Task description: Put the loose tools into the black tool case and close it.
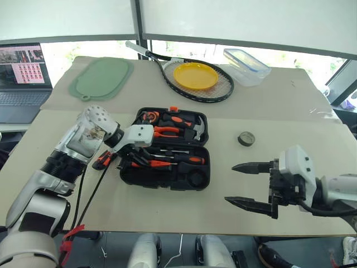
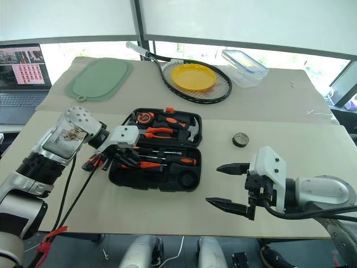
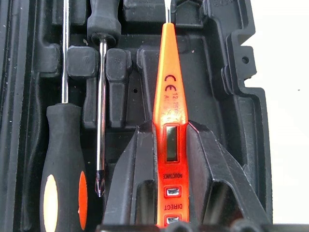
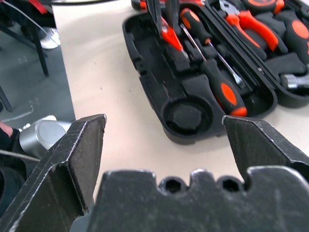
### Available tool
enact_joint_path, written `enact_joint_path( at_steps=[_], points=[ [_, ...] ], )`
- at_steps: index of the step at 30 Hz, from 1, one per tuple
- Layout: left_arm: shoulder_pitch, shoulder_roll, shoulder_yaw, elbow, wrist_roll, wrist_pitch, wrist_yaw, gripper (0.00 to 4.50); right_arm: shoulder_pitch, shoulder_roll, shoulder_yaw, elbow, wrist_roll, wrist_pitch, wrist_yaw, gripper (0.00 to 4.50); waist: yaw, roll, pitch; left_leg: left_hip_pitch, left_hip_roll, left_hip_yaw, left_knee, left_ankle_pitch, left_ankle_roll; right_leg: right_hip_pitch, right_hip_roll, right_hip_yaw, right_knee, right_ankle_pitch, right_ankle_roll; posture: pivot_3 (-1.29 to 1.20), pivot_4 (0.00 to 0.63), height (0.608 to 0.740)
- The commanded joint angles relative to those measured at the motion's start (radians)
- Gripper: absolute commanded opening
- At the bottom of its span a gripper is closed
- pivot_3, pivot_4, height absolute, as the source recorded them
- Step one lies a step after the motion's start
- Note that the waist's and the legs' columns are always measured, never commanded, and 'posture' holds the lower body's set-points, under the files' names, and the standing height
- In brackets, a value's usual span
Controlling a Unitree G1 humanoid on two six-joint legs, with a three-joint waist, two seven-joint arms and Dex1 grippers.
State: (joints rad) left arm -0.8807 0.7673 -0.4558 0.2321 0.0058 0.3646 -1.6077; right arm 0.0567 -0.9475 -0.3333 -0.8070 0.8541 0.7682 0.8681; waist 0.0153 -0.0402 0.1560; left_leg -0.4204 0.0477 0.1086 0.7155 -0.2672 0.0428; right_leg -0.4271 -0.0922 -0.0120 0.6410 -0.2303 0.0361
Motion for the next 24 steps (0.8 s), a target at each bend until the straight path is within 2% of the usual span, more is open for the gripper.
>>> enact_joint_path(
  at_steps=[1, 8, 18, 20, 21, 24],
  points=[
    [-0.023, 0.002, -0.030, 0.044, 0.069, -0.051, 0.018, 0.41, 0.006, 0.005, -0.027, -0.051, 0.047, 0.005, -0.043, 4.50, 0.000, 0.000, 0.000, 0.000, 0.000, 0.000, 0.000, 0.000, 0.000, 0.000, 0.000, 0.000, 0.000, 0.000, 0.000, 0.00, 0.150, 0.738],
    [-0.062, -0.029, -0.036, 0.132, 0.115, -0.069, 0.026, 0.41, 0.014, -0.005, -0.031, -0.046, 0.051, -0.009, -0.056, 4.50, -0.002, 0.000, 0.000, 0.002, 0.000, 0.000, 0.000, 0.000, 0.000, 0.002, 0.000, 0.000, 0.000, 0.000, 0.000, 0.00, 0.150, 0.738],
    [-0.047, -0.005, -0.056, 0.107, 0.082, -0.048, -0.007, 0.41, -0.009, -0.002, -0.015, -0.028, 0.040, -0.021, -0.054, 4.50, -0.004, 0.000, 0.000, 0.002, 0.000, 0.000, -0.001, 0.000, 0.000, 0.002, 0.000, 0.000, 0.000, 0.000, -0.001, 0.00, 0.150, 0.738],
    [-0.052, 0.015, -0.063, 0.086, 0.050, -0.033, -0.007, 1.41, -0.015, 0.000, -0.009, -0.026, 0.040, -0.020, -0.056, 4.50, -0.005, 0.000, 0.000, 0.002, 0.000, 0.000, -0.001, 0.000, 0.000, 0.002, 0.000, 0.000, 0.000, 0.000, -0.001, 0.00, 0.150, 0.738],
    [-0.056, 0.029, -0.069, 0.074, 0.029, -0.023, -0.007, 1.66, -0.018, 0.001, -0.003, -0.025, 0.038, -0.020, -0.057, 4.50, -0.005, 0.000, 0.000, 0.002, 0.000, 0.000, -0.001, 0.000, 0.000, 0.002, 0.000, 0.000, 0.000, 0.000, -0.001, 0.00, 0.150, 0.738],
    [-0.072, 0.092, -0.081, 0.014, -0.069, 0.029, -0.007, 2.80, -0.022, 0.003, 0.009, -0.023, 0.033, -0.022, -0.055, 4.50, -0.005, 0.000, 0.000, 0.002, 0.001, 0.000, -0.001, 0.000, 0.000, 0.001, 0.000, 0.000, 0.000, 0.000, -0.001, 0.00, 0.150, 0.738]
  ],
)
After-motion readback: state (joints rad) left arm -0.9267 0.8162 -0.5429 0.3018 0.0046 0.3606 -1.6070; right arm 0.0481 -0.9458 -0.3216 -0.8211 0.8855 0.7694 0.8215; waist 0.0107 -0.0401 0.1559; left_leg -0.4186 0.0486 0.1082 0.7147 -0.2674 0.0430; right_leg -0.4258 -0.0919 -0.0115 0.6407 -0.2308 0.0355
